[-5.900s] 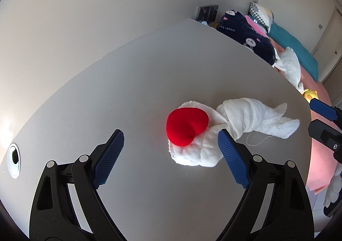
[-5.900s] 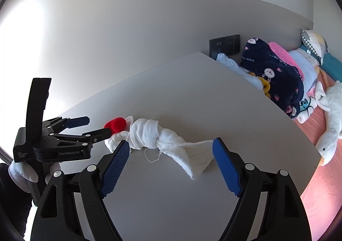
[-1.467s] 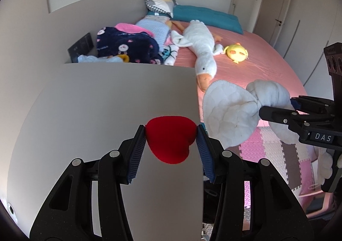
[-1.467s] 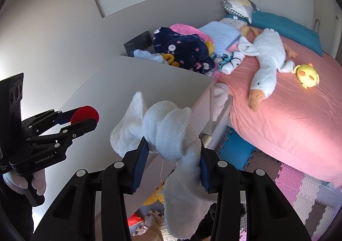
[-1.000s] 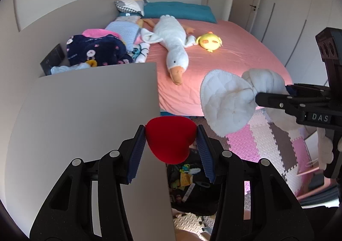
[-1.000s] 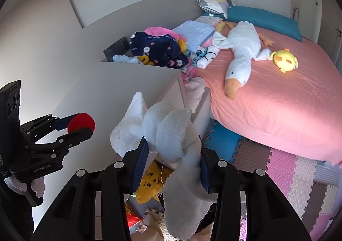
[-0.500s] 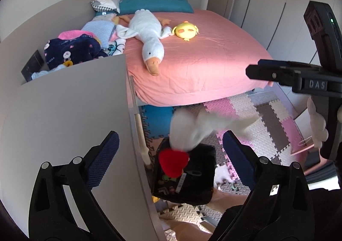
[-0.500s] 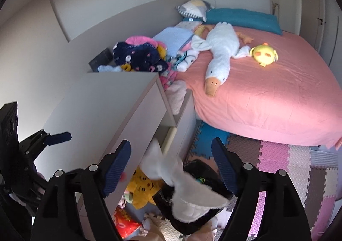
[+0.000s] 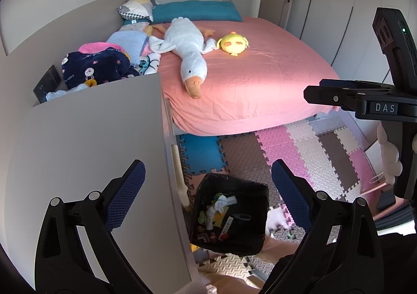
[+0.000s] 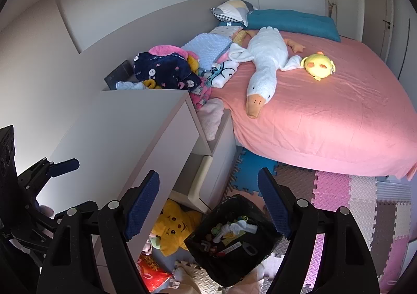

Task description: Collect trash

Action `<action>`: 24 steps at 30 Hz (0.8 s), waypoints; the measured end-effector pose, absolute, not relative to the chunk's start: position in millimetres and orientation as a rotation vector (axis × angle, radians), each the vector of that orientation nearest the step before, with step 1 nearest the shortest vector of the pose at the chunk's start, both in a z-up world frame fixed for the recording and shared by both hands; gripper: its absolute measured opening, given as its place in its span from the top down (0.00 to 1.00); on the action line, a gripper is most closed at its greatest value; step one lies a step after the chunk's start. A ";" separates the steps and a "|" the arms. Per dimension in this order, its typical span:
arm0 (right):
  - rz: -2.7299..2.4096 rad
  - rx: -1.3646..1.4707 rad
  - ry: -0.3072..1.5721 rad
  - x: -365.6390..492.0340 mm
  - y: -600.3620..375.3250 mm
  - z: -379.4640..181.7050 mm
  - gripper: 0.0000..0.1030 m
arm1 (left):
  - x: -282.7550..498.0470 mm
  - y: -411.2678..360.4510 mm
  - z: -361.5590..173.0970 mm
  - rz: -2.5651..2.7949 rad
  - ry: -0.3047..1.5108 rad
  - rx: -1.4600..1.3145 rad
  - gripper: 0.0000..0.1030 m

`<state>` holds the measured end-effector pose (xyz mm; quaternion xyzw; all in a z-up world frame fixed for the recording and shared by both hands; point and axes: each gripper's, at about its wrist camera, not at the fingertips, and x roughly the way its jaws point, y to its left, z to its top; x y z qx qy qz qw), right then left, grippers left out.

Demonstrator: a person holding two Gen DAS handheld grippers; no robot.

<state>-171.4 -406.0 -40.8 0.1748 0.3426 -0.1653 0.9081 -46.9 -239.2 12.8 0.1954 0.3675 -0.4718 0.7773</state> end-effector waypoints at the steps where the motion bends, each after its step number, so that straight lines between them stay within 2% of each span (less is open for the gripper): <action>1: -0.340 0.360 0.708 -171.0 -405.9 -40.8 0.24 | -46.4 -239.3 12.8 -1.018 0.795 0.420 0.09; 24: -0.339 0.357 0.712 -168.9 -403.7 -41.0 0.24 | -46.6 -239.3 15.6 -1.033 0.787 0.384 0.06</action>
